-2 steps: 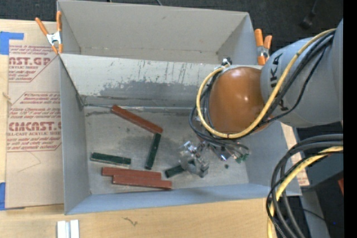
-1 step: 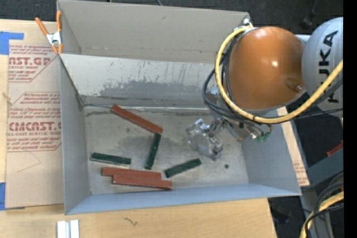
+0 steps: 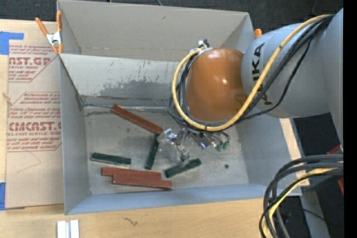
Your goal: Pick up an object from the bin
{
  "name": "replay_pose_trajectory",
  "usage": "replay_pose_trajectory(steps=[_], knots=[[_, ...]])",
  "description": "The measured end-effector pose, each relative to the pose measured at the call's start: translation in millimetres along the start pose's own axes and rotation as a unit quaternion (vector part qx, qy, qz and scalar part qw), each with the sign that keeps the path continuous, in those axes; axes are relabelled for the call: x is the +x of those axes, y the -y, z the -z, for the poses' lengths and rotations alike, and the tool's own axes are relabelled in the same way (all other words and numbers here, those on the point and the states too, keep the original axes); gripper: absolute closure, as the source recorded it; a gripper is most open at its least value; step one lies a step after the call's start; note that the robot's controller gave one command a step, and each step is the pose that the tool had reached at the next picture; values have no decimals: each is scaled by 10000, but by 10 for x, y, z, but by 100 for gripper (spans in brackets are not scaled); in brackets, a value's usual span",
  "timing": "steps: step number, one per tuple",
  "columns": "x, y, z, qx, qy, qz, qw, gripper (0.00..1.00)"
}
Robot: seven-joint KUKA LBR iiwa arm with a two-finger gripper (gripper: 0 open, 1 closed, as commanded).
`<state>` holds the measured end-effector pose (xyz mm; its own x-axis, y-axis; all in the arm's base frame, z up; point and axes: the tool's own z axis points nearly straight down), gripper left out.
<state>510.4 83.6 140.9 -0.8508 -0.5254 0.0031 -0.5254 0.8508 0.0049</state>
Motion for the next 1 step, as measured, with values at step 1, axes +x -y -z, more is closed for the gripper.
replay_pose_trajectory(steps=[1], knots=[[-98,450,142,40,37,-150,9999,100]])
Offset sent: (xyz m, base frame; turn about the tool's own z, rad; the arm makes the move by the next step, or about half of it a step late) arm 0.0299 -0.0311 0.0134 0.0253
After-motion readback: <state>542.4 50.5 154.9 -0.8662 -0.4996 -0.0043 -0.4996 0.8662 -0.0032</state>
